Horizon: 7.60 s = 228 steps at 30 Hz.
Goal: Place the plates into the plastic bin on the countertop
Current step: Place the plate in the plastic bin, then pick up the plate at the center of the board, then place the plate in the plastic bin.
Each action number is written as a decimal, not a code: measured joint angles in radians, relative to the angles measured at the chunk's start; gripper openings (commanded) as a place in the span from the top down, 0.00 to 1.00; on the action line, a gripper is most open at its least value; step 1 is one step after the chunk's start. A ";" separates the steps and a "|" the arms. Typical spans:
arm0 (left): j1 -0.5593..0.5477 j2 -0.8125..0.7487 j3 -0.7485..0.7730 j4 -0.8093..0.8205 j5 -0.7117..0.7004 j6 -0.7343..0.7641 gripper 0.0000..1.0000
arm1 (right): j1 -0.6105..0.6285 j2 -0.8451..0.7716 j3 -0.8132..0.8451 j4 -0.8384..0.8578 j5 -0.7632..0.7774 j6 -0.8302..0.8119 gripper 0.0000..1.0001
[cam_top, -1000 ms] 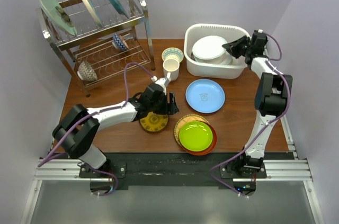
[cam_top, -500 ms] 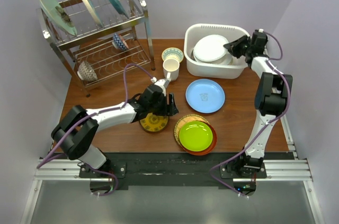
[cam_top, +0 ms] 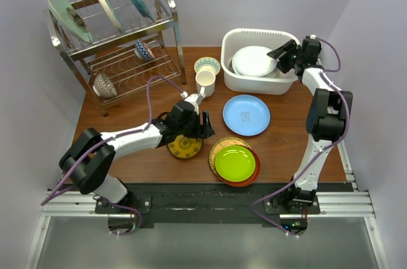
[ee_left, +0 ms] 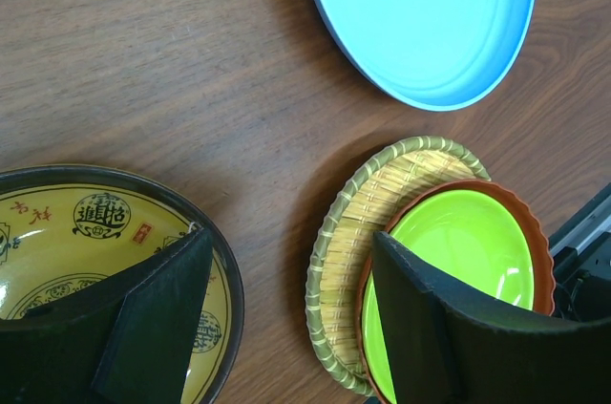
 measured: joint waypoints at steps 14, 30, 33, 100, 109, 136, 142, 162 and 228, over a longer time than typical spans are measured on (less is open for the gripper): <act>0.000 -0.058 -0.016 -0.003 0.000 0.000 0.28 | 0.002 -0.130 0.074 -0.244 0.141 -0.173 0.30; 0.000 -0.094 -0.038 -0.011 0.007 0.000 0.28 | 0.007 -0.133 0.034 -0.342 0.182 -0.273 0.31; 0.000 -0.094 -0.038 -0.011 0.008 0.000 0.28 | 0.016 -0.121 0.039 -0.343 0.181 -0.280 0.32; -0.014 -0.132 -0.099 0.036 0.014 -0.051 0.28 | 0.071 -0.640 -0.782 -0.333 0.104 -0.419 0.44; -0.014 -0.132 -0.103 0.048 0.014 -0.053 0.28 | 0.071 -0.559 -0.823 -0.271 0.082 -0.412 0.53; -0.014 -0.125 -0.132 0.094 0.021 -0.054 0.10 | 0.069 -0.539 -0.897 -0.107 -0.029 -0.359 1.00; -0.014 -0.124 -0.132 0.095 0.023 -0.054 0.10 | 0.069 -0.597 -0.908 -0.098 -0.042 -0.354 1.00; -0.014 -0.118 -0.132 0.092 0.022 -0.053 0.10 | 0.069 -0.741 -0.932 -0.122 -0.134 -0.333 1.00; -0.014 -0.058 -0.134 0.083 0.025 -0.043 0.10 | 0.070 -0.459 -0.305 -0.191 -0.080 -0.204 1.00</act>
